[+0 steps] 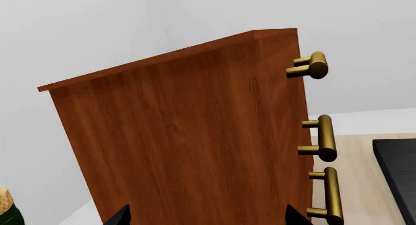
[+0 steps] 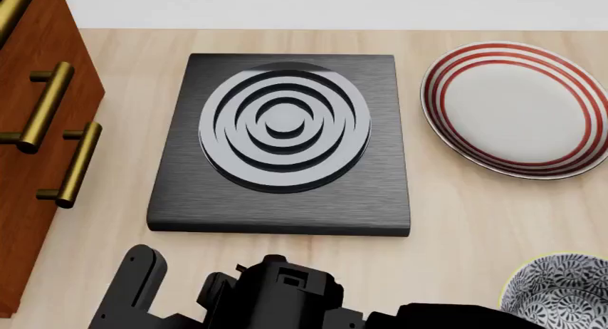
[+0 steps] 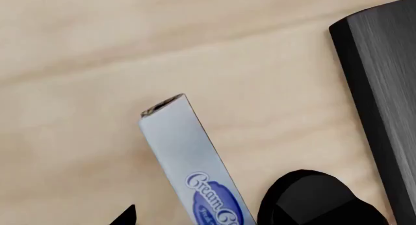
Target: Pick up the cream cheese and put it in the bowl.
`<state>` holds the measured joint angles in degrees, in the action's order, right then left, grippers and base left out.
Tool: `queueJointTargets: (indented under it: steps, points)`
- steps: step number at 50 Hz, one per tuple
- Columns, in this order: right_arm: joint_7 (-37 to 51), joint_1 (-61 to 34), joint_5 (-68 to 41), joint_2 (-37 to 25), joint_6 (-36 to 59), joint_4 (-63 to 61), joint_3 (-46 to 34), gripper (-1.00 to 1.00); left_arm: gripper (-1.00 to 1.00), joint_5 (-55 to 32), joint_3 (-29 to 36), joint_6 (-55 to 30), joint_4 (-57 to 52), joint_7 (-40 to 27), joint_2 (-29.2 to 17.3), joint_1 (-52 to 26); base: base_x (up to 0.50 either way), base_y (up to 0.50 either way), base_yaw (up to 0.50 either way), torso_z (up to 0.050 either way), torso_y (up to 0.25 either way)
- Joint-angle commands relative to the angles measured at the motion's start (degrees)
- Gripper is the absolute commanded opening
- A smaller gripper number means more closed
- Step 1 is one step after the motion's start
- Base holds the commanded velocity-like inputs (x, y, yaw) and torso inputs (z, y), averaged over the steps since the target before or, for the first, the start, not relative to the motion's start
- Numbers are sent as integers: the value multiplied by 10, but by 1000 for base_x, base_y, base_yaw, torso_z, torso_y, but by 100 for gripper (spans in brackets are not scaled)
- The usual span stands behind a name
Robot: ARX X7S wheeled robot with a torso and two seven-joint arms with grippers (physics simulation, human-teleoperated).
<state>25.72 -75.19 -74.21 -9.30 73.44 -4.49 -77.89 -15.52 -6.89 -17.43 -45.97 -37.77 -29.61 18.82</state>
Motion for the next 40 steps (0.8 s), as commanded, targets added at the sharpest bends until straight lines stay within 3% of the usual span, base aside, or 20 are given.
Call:
queueJointTargets:
  steps: [1, 23, 24, 40]
  points:
    - [-7, -2, 6, 4, 2, 8, -14, 100, 100, 0, 0, 1, -1, -1, 0, 1, 0, 0, 0, 0, 0]
    - [-14, -7, 13, -2, -4, 11, -28, 100, 100, 0, 1, 0, 0, -4, -1, 0, 0, 0, 0, 0, 0]
    - [-14, -7, 12, -3, -5, 9, -28, -100, 100, 0, 1, 0, 0, -4, -1, 0, 0, 0, 0, 0, 0]
    - [27, -1, -15, 3, 8, -28, -21, -100, 100, 0, 0, 3, 0, -6, -1, 2, 0, 0, 0, 0, -1]
